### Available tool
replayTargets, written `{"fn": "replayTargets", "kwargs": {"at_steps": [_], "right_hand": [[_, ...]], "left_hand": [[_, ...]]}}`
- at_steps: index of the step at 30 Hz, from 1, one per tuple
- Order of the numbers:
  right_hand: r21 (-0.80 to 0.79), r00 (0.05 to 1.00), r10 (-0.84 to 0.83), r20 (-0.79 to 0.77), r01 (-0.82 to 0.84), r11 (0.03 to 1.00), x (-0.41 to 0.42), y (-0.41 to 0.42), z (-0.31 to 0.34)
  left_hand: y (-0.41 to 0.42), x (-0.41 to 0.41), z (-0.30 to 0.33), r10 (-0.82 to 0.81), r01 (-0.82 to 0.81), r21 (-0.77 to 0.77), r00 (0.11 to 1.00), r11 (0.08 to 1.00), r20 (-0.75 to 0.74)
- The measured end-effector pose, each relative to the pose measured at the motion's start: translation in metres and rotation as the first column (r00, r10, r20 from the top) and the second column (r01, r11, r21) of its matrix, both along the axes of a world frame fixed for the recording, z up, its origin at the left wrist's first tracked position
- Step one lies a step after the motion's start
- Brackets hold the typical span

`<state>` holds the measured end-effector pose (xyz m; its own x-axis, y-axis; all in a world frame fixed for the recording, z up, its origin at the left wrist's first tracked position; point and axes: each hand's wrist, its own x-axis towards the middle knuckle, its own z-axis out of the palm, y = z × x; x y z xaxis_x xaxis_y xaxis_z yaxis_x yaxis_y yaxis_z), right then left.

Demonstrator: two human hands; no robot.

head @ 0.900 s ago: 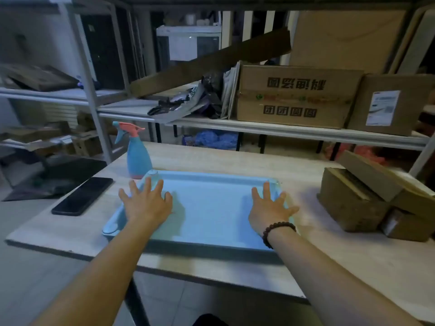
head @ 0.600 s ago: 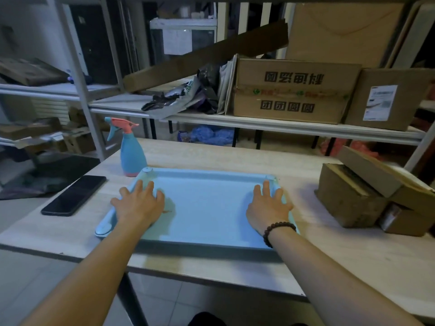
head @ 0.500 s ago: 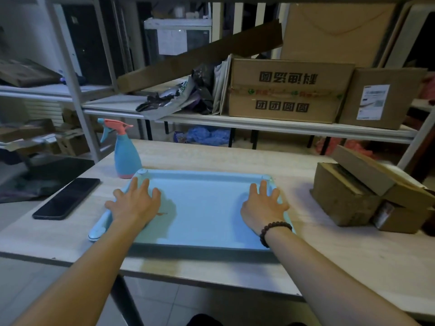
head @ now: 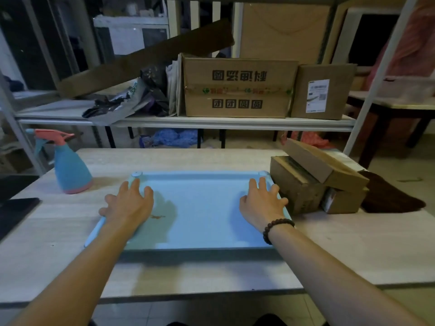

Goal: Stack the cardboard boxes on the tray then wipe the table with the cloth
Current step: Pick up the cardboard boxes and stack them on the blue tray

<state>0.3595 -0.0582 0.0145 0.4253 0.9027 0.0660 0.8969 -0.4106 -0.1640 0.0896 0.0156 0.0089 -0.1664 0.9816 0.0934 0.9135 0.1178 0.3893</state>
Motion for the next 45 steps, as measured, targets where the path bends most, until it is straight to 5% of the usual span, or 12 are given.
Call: {"fn": "replayTargets", "kwargs": {"at_steps": [16, 19, 21, 23, 26, 28, 30, 37, 45], "right_hand": [[-0.007, 0.999, 0.044, 0.009, -0.044, 0.999, 0.009, -0.01, -0.006], [0.202, 0.991, 0.13, -0.005, -0.126, 0.971, 0.016, -0.015, 0.006], [0.421, 0.96, 0.191, -0.204, -0.091, 0.903, 0.022, -0.021, 0.016], [0.518, 0.812, 0.225, -0.538, 0.108, 0.849, 0.028, -0.025, 0.025], [0.337, 0.273, 0.218, -0.937, 0.543, 0.769, 0.041, -0.031, 0.036], [0.093, -0.118, 0.244, -0.963, 0.701, 0.707, 0.051, -0.039, 0.043], [-0.027, -0.257, 0.277, -0.926, 0.775, 0.631, 0.063, -0.045, 0.045], [-0.092, -0.342, 0.288, -0.895, 0.771, 0.63, 0.091, -0.051, 0.061], [0.013, -0.139, 0.223, -0.965, 0.823, 0.568, 0.094, -0.046, 0.048]], "left_hand": [[-0.008, 0.012, 0.002, 0.03, -0.042, -0.09, 0.991, 0.995, -0.129], [-0.008, 0.034, 0.009, -0.026, 0.013, -0.057, 0.974, 0.998, -0.227], [-0.01, 0.062, 0.019, -0.114, 0.122, 0.023, 0.967, 0.992, -0.23], [-0.016, 0.098, 0.031, -0.233, 0.253, 0.117, 0.959, 0.96, -0.16], [-0.028, 0.158, 0.05, -0.389, 0.387, 0.254, 0.92, 0.886, -0.047], [-0.036, 0.194, 0.062, -0.456, 0.434, 0.317, 0.89, 0.843, -0.006], [-0.041, 0.221, 0.071, -0.499, 0.466, 0.354, 0.867, 0.811, 0.002], [-0.051, 0.26, 0.077, -0.577, 0.517, 0.384, 0.815, 0.765, 0.053], [-0.05, 0.254, 0.074, -0.618, 0.544, 0.367, 0.777, 0.755, 0.119]]}}
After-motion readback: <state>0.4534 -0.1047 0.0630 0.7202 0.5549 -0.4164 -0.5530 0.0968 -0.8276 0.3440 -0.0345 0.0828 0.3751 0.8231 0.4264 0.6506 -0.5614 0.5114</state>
